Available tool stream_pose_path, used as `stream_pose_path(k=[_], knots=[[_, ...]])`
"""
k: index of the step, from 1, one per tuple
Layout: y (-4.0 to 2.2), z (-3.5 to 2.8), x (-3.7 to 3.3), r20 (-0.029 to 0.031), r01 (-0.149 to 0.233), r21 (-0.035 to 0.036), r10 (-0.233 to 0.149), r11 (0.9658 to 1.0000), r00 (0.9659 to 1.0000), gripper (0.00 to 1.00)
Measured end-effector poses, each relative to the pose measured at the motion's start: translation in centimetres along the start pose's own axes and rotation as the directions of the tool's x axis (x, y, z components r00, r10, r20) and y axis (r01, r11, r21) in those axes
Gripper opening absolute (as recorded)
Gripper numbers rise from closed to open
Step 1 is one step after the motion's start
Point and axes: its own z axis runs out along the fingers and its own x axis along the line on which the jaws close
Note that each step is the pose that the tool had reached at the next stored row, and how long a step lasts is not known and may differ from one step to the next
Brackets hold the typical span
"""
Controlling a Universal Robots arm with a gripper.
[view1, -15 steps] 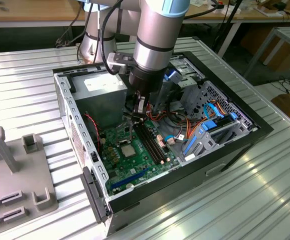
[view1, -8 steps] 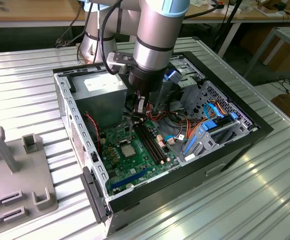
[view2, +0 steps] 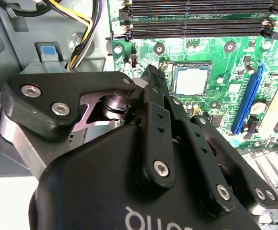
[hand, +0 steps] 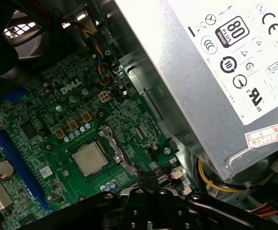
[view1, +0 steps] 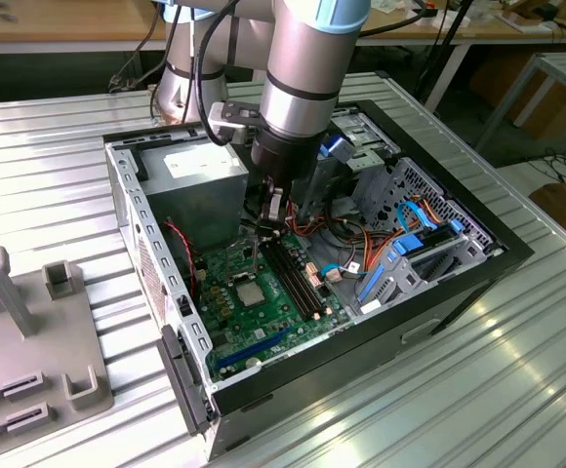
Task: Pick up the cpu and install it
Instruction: 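Close the cpu cover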
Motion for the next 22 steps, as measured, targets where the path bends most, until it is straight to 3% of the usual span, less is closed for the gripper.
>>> stream_pose_path(k=[6,9,20,22], knots=[[0.21,0.0,0.21,0.0002,0.013,0.0009,-0.013,0.9999,0.9999,0.11],[0.2,-0.29,0.25,0.0087,0.014,-0.0039,-0.014,0.9999,0.9999,0.11],[0.12,-0.33,0.4,0.0143,0.033,-0.006,-0.033,0.9994,0.9994,0.11],[0.01,-0.32,0.58,0.0179,0.033,-0.008,-0.033,0.9994,0.9993,0.11]])
